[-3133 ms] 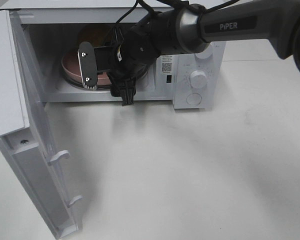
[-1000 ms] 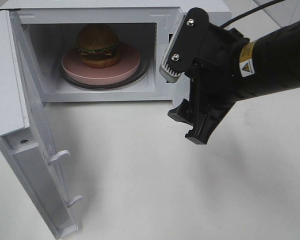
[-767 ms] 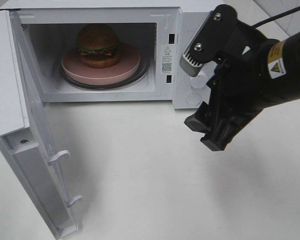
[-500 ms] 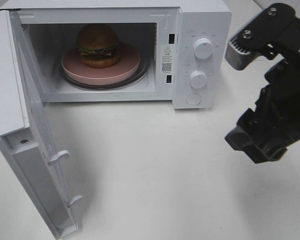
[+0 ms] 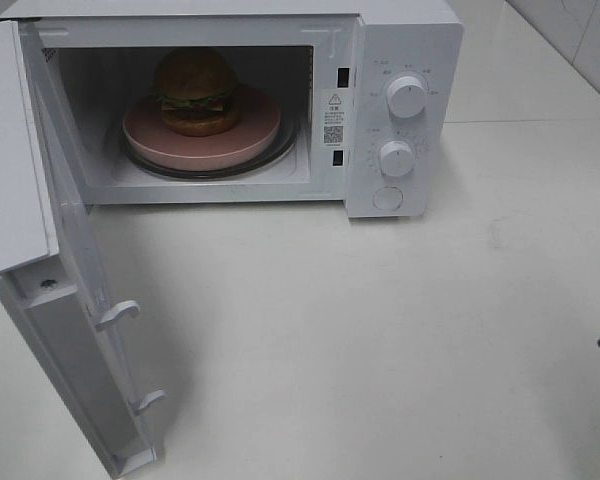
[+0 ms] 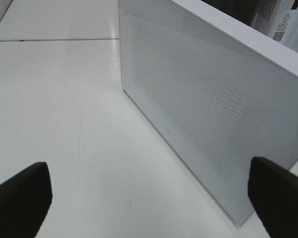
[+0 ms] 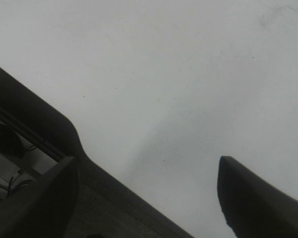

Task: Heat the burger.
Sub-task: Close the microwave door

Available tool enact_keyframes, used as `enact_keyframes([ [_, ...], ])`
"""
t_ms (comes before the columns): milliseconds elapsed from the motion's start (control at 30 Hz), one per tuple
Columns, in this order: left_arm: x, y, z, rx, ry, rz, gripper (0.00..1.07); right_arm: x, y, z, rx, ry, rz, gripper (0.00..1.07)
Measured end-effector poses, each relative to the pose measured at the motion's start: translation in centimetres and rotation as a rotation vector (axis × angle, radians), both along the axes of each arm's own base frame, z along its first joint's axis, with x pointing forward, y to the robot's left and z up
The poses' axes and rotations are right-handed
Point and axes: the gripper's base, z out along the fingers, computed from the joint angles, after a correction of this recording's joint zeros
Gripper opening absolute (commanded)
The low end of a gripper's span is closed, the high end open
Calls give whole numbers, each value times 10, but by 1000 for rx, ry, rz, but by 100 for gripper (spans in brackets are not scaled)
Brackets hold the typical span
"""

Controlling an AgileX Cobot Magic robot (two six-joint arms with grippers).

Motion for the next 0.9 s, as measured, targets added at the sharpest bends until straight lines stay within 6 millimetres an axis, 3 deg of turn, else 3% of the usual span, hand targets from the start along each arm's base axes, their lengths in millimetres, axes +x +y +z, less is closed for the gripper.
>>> enact_keyframes([
  [433,0,0,0,0,0,0,100,-36,-27,14,79,-47,-36,74],
  [600,0,0,0,0,0,0,100,-51,-41,8,102,-74,-61,74],
  [900,0,0,0,0,0,0,100,-69,-67,-13,140,-159,-275,74],
])
